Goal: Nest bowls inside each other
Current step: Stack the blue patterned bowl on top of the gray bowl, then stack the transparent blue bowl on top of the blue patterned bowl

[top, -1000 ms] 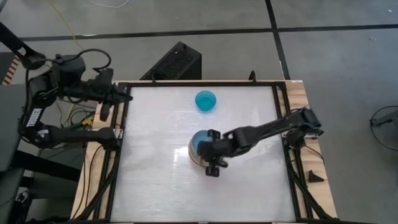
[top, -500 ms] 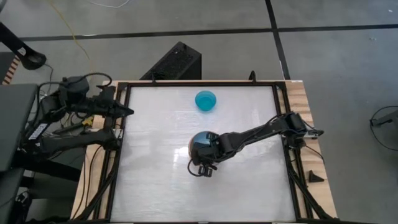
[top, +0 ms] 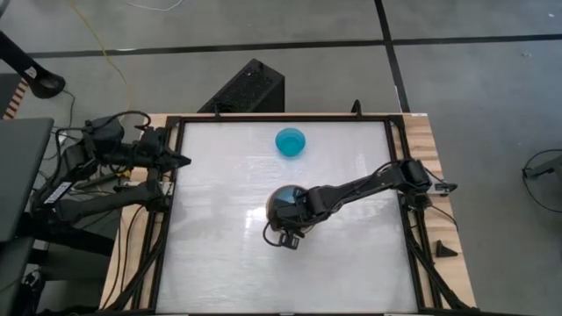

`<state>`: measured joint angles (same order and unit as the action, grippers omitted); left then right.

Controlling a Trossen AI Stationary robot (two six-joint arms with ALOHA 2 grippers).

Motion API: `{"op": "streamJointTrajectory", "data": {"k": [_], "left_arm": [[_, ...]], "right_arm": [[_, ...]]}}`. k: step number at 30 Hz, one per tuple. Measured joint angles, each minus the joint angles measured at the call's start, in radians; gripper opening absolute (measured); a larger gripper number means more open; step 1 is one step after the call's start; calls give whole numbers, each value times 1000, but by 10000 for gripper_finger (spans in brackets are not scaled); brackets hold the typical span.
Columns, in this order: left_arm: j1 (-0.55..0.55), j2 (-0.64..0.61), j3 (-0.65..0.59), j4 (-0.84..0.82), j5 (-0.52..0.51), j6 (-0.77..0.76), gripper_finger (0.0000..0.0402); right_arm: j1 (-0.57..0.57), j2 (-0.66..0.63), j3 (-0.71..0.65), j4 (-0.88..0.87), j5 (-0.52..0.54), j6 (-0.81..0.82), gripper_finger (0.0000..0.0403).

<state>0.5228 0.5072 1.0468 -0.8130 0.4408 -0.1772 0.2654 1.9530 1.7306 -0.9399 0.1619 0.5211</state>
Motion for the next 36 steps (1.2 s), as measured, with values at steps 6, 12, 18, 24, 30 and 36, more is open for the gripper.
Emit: {"op": "streamJointTrajectory", "data": {"k": [6,12,18,24,30,36], "left_arm": [[0,0,0,3,0,7,0],[0,0,0,2,13,7,0],[0,0,0,1,21,1,0],[-1,16,-12,1,86,-29,0],[-1,27,-60,19,106,-53,0],[-15,30,-123,96,124,-113,0]], "right_arm": [[-6,0,0,16,-17,29,77],[-6,-2,0,43,-55,65,133],[-9,-9,0,68,-49,100,181],[-19,-83,0,186,65,83,198],[-119,-155,0,217,85,4,190],[-286,-172,0,255,-97,-138,184]]}}
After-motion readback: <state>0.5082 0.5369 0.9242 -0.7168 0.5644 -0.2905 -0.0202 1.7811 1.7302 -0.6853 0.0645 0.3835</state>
